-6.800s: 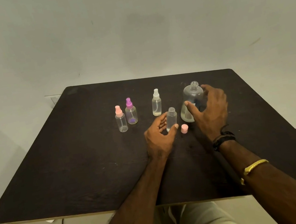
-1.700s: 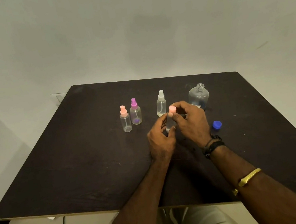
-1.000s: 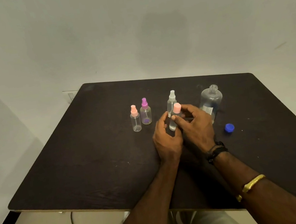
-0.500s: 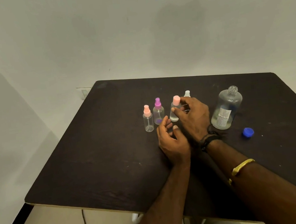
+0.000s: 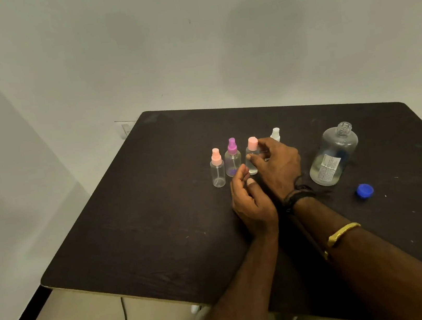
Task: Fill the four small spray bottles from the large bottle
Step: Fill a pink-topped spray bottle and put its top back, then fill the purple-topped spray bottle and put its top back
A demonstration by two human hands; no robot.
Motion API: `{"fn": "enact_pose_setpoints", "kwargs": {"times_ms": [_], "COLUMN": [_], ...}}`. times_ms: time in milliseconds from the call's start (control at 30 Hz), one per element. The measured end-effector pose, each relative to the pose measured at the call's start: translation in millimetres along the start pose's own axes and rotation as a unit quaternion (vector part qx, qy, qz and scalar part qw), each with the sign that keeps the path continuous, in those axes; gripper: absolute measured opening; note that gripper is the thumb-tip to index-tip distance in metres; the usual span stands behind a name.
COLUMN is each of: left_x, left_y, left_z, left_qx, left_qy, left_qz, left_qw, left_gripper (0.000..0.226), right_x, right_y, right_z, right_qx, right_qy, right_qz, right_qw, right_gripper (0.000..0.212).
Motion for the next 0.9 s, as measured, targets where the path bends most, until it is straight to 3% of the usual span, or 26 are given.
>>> {"fn": "enact_pose_setpoints", "kwargs": {"times_ms": [233, 433, 567, 667, 767, 900], "left_x": [4, 4, 2, -6, 3, 6], "left_y": [0, -1, -2, -1, -2, -3], "left_z": [0, 0, -1, -1, 0, -1], "left_qx": [0.002, -0.007, -0.018, -0.006, -0.009, -0.022], "left_qy": [0.003, -0.003, 0.022, 0.03, 0.102, 0.094], "left_qz": [0.002, -0.007, -0.003, 0.003, 0.008, 0.028], "left_qw": [1.0, 1.0, 1.0, 1.0, 0.995, 0.995], "left_gripper": [0.035, 0.037, 0.034, 0.029, 0.023, 0.038], "right_x": [-1, 17, 40, 53, 55, 50], "right_y": [5, 21, 17, 9, 0, -9], "right_z": [-2, -4, -4, -4, 0, 3], "right_qx": [-0.001, -0.058, -0.017, 0.023, 0.062, 0.076], "right_qy": [0.002, 0.071, 0.121, 0.118, 0.093, 0.09], "right_qz": [-0.024, -0.003, 0.028, 0.008, -0.022, -0.058], "right_qw": [1.0, 0.996, 0.992, 0.993, 0.994, 0.991], "right_gripper": [0.044, 0.042, 0.041, 0.041, 0.041, 0.036]}}
Point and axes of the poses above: each hand's wrist, its own z-axis towards the middle knuckle, its own y-axis out of the back of the hand, x = y × z, the point moved 5 cm from there along z, towards the middle knuckle, and after that the axes turned 10 degrees about -y, right-handed, at the moved point
